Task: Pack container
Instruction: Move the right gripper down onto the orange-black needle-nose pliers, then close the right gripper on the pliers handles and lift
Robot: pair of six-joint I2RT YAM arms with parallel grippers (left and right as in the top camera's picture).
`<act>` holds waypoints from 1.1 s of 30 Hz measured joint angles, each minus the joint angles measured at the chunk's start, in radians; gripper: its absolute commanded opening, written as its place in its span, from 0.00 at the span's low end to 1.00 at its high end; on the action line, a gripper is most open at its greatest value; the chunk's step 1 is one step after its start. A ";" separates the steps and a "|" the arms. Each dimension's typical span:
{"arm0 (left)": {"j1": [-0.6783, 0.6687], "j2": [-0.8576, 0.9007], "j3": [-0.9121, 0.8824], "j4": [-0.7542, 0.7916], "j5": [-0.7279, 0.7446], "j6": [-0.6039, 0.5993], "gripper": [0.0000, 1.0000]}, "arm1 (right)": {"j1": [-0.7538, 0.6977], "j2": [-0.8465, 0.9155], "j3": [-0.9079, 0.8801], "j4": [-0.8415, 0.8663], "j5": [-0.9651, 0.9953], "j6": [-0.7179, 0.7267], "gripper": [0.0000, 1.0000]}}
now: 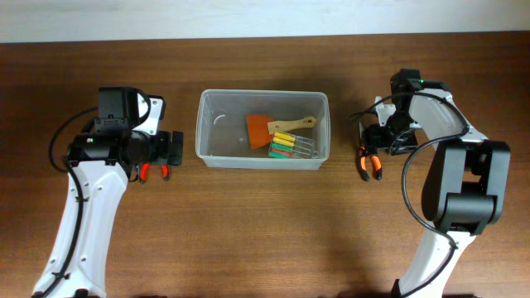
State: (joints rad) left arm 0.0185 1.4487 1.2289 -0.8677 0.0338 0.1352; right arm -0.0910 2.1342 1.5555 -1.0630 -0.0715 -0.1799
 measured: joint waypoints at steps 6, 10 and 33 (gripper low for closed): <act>0.000 0.000 0.000 0.000 0.000 0.000 0.99 | -0.002 0.000 -0.002 -0.011 -0.034 0.000 0.70; 0.000 0.000 0.000 0.000 0.000 0.000 0.99 | 0.000 -0.006 -0.005 -0.029 -0.042 -0.001 0.70; 0.000 0.000 0.000 0.000 0.000 0.000 0.99 | 0.003 -0.197 -0.093 0.074 0.088 -0.138 0.84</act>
State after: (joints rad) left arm 0.0185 1.4487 1.2289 -0.8677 0.0338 0.1352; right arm -0.0879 1.9373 1.4628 -0.9894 0.0162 -0.3180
